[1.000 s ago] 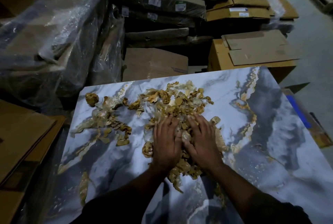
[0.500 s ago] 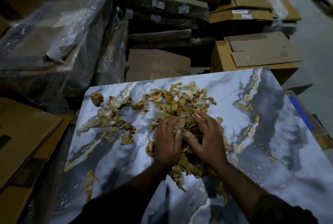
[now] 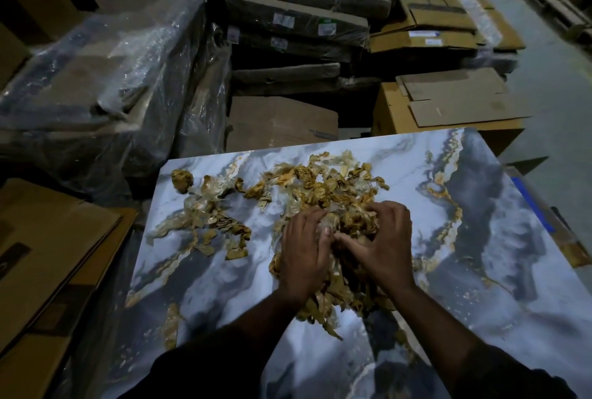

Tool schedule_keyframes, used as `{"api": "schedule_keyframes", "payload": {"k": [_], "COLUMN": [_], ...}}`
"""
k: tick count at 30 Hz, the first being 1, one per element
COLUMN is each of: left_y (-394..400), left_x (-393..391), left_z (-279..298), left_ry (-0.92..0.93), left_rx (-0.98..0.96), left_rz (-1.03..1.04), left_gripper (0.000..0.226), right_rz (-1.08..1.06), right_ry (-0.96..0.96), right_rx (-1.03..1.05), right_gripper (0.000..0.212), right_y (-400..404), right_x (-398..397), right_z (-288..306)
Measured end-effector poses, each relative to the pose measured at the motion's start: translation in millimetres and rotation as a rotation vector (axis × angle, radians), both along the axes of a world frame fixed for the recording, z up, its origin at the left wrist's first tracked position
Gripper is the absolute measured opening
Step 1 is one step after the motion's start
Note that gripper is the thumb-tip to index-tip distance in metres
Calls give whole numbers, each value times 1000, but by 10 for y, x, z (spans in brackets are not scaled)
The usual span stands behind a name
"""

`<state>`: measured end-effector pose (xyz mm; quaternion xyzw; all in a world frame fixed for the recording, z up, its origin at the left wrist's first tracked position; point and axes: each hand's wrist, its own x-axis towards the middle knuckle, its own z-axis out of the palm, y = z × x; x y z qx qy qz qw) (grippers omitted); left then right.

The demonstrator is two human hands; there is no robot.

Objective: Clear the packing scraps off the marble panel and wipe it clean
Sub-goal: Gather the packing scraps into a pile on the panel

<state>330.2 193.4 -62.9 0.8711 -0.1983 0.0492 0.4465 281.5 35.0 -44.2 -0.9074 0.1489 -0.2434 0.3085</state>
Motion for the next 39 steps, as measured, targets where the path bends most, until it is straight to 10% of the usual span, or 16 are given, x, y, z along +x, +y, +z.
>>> {"api": "schedule_keyframes", "payload": {"k": [14,30,39], "left_y": [259,1092,2039], "left_x": [5,121,141], "left_z": [107,46,-270], "left_ry": [-24,-29,35], "left_rx": [-9,-55,22], "left_rz": [-44,10,197], "left_gripper": [33,17,22], "right_rz": [-16,-80,150], "right_ry": [276,-26,-25], "right_rx": [14,-417,-243], "right_gripper": [53,21,45], "right_y": [171,696,1799], "right_x": [-13,35,46], "right_z": [-5,213,84]}}
